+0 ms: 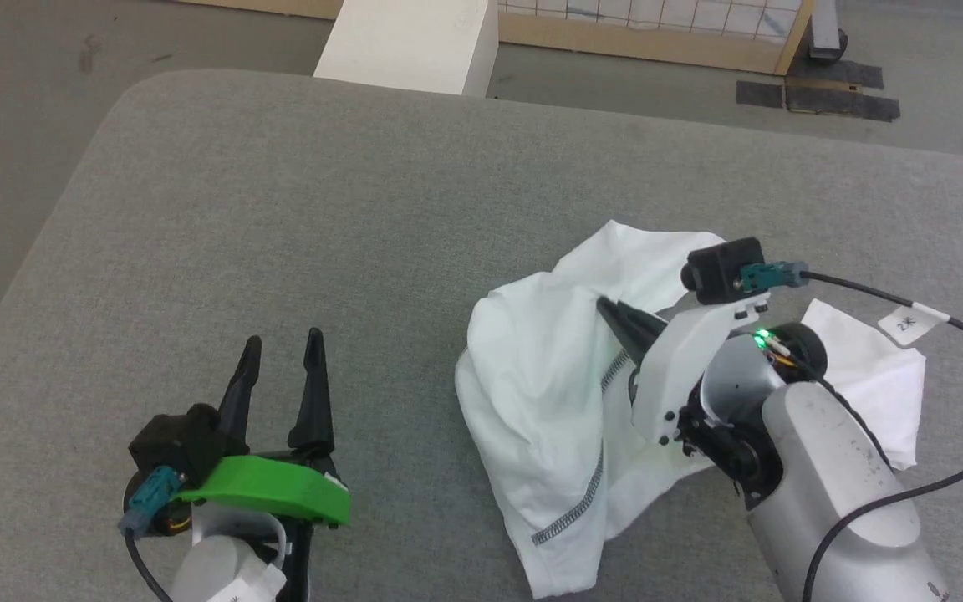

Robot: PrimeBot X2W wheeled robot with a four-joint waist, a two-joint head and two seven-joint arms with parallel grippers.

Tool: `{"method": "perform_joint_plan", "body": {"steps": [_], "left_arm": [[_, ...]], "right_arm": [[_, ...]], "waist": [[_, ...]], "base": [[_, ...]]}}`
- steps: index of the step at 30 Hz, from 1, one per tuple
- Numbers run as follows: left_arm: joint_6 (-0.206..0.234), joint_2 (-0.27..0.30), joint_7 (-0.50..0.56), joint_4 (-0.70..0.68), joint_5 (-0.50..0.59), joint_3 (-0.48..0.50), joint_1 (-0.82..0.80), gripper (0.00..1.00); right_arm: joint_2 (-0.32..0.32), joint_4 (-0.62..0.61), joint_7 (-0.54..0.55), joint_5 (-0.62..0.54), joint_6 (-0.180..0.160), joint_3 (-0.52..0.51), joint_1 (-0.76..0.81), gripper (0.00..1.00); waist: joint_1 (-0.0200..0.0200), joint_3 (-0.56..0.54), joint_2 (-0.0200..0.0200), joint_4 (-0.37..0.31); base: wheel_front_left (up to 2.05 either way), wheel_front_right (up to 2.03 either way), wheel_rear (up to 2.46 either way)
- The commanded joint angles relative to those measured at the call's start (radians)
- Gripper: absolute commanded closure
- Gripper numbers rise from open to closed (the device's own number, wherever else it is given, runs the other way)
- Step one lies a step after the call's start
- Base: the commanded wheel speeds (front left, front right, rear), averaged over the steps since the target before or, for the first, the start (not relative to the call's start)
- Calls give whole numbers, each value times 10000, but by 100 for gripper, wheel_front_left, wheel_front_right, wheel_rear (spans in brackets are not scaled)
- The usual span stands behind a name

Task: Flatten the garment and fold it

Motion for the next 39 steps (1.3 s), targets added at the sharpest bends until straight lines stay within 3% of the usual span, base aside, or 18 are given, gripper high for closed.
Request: {"method": "perform_joint_plan", "body": {"steps": [1,3,7,13,18,23,24,25,29,34,39], "left_arm": [[74,-18,-45,16,-14,77,-58,0],[97,-18,-45,11,18,145,1,0],[79,-18,-45,7,99,218,84,0],[22,-18,-45,7,191,247,161,0],[-31,-18,-45,28,228,227,111,0],[-63,-18,-45,68,290,241,90,0],[-68,-18,-45,89,310,245,91,0],[-81,-18,-45,116,327,227,90,0],[-139,-18,-45,290,365,21,24,0],[-204,-18,-39,675,231,-759,-631,0],[-66,-18,800,1487,-239,-1626,-2199,0]], "right_arm": [[7,-344,-145,66,-13,1,-19,100],[7,-956,-273,13,-13,-203,102,100],[7,-2431,-315,-753,-13,-1551,641,100],[7,-4238,777,-2644,-13,-5071,2390,100],[7,-3795,1643,-3763,-13,-7793,3532,100],[7,-2607,1938,-3807,-13,-8623,3839,100],[7,-2461,1835,-3786,-13,-8597,3841,67],[7,-2383,1685,-3771,-13,-8579,3829,1],[7,-2446,-79,-3289,-13,-8369,3713,0],[7,-3194,-2133,-3217,-13,-7102,4118,0],[7,-3679,-3171,-2842,-13,-5733,4346,0]], "waist": [[0,-114,0,-93],[0,-217,0,-197],[0,-416,0,-365],[0,-533,0,-507],[0,-438,0,-618],[0,-375,0,-821],[0,-376,0,-890],[0,-385,0,-934],[0,-491,0,-1246],[0,-284,0,-1847],[0,322,0,-2646]], "base": [[0,0,0],[0,0,0],[0,0,0],[0,0,0],[0,0,0],[0,0,0],[0,0,0],[0,0,0],[0,0,0],[0,0,0],[0,0,0]]}}
